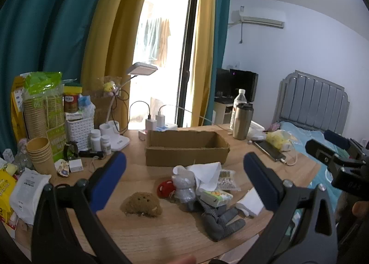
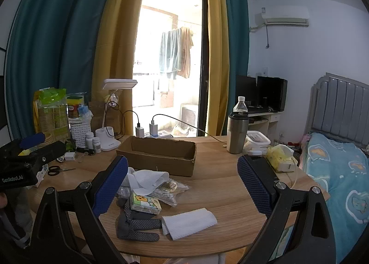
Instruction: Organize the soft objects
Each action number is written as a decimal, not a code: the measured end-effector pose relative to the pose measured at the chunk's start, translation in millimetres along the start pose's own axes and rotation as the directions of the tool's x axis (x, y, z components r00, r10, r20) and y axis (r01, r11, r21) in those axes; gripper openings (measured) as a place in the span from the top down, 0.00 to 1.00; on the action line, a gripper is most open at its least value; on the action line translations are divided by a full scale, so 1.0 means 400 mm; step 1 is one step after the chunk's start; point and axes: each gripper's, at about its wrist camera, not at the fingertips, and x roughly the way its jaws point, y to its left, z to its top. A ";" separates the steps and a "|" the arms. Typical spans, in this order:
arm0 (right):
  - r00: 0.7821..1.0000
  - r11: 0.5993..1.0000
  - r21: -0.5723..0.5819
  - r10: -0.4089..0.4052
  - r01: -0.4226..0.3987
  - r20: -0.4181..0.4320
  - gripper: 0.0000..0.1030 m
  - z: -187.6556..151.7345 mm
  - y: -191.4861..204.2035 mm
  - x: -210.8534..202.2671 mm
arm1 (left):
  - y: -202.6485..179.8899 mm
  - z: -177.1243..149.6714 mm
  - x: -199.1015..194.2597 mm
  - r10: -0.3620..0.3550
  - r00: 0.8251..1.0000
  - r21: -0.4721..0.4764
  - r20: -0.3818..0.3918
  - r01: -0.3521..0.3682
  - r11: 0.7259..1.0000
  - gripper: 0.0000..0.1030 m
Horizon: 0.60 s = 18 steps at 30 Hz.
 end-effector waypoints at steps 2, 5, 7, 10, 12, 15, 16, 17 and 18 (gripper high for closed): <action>1.000 1.000 -0.002 -0.002 0.002 -0.002 0.05 -0.001 0.000 0.001 | -0.002 0.000 0.000 0.004 1.000 0.008 -0.001 -0.004 1.000 0.00; 1.000 1.000 -0.006 -0.003 0.003 -0.005 0.05 -0.001 0.003 0.002 | -0.001 -0.002 0.000 0.005 1.000 0.013 -0.001 -0.005 1.000 0.00; 1.000 1.000 -0.009 -0.003 0.003 -0.003 0.05 -0.003 0.004 -0.001 | -0.004 -0.005 -0.001 0.006 1.000 0.013 -0.001 -0.006 1.000 0.00; 1.000 1.000 -0.009 -0.002 0.002 -0.003 0.05 -0.002 0.005 -0.003 | -0.006 -0.009 -0.003 0.007 1.000 0.012 -0.004 -0.006 1.000 0.00; 1.000 1.000 -0.009 -0.002 0.002 -0.004 0.05 -0.002 0.005 -0.003 | -0.006 -0.009 -0.002 0.010 1.000 0.013 -0.008 -0.010 1.000 0.00; 1.000 1.000 -0.006 0.002 -0.002 -0.008 0.05 -0.002 0.006 -0.002 | -0.004 -0.011 0.002 0.014 1.000 0.010 -0.014 -0.014 1.000 0.00; 1.000 1.000 -0.005 0.005 -0.005 -0.011 0.05 -0.003 0.006 -0.004 | -0.004 -0.011 0.001 0.014 1.000 0.008 -0.013 -0.014 1.000 0.00; 1.000 1.000 -0.006 0.007 -0.007 -0.012 0.05 -0.005 0.006 -0.006 | -0.003 -0.009 0.002 0.013 1.000 0.009 -0.014 -0.013 1.000 0.00; 1.000 1.000 -0.007 0.007 -0.007 -0.013 0.05 -0.005 0.005 -0.006 | -0.004 -0.009 0.001 0.012 1.000 0.010 -0.013 -0.012 1.000 0.00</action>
